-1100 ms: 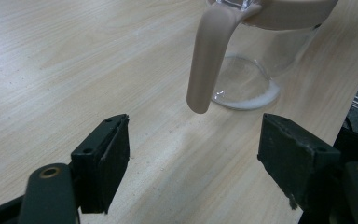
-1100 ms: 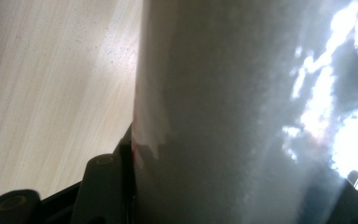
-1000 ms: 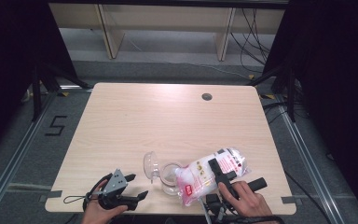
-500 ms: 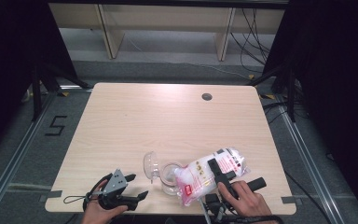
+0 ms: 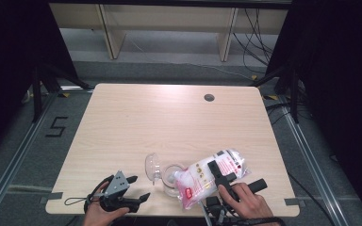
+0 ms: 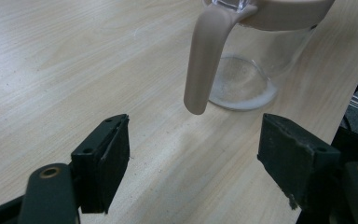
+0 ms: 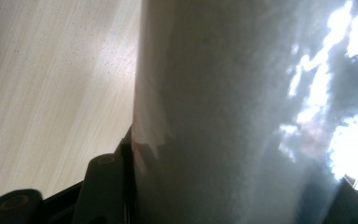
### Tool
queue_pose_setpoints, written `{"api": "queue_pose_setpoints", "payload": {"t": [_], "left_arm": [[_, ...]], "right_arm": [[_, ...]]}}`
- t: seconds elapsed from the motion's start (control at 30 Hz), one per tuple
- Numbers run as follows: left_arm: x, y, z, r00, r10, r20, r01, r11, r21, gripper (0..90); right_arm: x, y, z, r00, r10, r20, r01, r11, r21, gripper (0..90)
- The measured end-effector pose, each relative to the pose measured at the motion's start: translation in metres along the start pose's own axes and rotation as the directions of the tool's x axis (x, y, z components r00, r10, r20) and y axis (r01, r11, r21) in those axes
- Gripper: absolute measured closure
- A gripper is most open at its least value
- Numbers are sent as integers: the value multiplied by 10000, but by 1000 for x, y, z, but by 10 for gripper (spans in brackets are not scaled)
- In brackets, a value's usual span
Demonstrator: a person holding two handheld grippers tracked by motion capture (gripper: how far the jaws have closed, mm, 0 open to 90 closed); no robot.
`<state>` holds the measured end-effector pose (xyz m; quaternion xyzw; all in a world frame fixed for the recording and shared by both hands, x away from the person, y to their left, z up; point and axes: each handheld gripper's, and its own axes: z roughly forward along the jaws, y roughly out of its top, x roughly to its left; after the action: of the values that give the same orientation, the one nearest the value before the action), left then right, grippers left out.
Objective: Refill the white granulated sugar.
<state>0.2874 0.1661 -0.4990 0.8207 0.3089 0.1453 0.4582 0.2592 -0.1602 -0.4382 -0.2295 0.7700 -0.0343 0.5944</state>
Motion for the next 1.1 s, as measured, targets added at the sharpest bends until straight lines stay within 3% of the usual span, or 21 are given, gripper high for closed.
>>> {"api": "queue_pose_setpoints", "payload": {"t": [0.1,0.17,0.23,0.27,0.33,0.43,0.47,0.5,0.57,0.6,0.67,0.7,0.73,0.8,0.83,0.87,0.9,0.93,1.03,1.07,1.1], "left_arm": [[0,0,0,10000,8,-2,-8,10000,-17,247],[0,0,0,9999,-125,-3,125,9999,-13,247],[-1,-1,0,9995,-318,34,318,9995,-11,248],[-1,-1,0,9995,-305,59,305,9995,18,247],[-1,-1,0,9996,-286,20,286,9996,-5,247],[-1,-1,0,9995,-321,41,321,9995,3,248],[-1,-1,0,9995,-309,59,309,9995,11,248],[0,0,0,10000,8,0,-8,10000,-11,248],[0,0,0,10000,-4,20,4,10000,-34,248],[0,0,0,10000,-5,30,5,10000,-35,248],[-1,-1,0,9997,-250,47,250,9997,-10,248],[-1,-1,1,9998,-221,-21,221,9997,-82,247],[0,0,1,10000,-1,-14,1,10000,-66,244],[0,0,0,9999,30,-98,-30,10000,-8,229],[0,0,0,9999,-48,-93,48,10000,3,227],[-2,-1,1,9995,-302,-108,302,9995,-33,214],[-2,-1,1,9995,-302,-108,302,9995,-33,204],[0,0,1,9998,24,-217,-24,10000,-20,197],[1,0,0,9996,-29,-293,28,10000,-50,184],[1,0,0,9996,-41,-293,39,10000,-47,182],[1,0,0,9997,-17,-239,16,10000,-37,182]], "right_arm": [[0,0,0,10000,-31,-13,31,10000,-57,501],[2,-1,-1,9997,233,-38,-233,9997,80,501],[2,-1,-1,9998,191,-21,-191,9998,77,501],[0,0,-1,10000,-35,14,35,10000,15,501],[2,1,-2,9998,176,-2,-176,9998,108,501],[0,2,0,10000,-75,43,75,9999,-80,501],[-1,2,1,10000,-68,-16,68,9999,-92,502],[0,1,2,10000,34,-36,-34,10000,-64,502],[-3,1,3,9998,-184,-89,184,9998,-15,502],[-1,0,3,9999,132,-6,-132,9999,57,502],[-3,-1,4,10000,51,-4,-51,10000,36,502],[-1,-2,4,9993,365,-23,-365,9992,130,502],[-2,-2,4,9996,290,-38,-290,9995,130,503],[-4,-2,3,10000,11,-45,-10,9999,144,503],[-4,-2,2,9998,79,-178,-75,9997,237,503],[-5,-2,2,9999,-156,-13,156,9998,84,503],[-2,-1,2,9995,307,-86,-305,9994,137,503],[-3,0,3,10000,65,13,-65,10000,1,503],[-7,2,4,9995,-255,-179,256,9997,26,503],[-5,3,5,9999,-112,-33,112,9999,-103,503],[-5,4,4,9998,-16,-219,18,10000,94,504]]}}
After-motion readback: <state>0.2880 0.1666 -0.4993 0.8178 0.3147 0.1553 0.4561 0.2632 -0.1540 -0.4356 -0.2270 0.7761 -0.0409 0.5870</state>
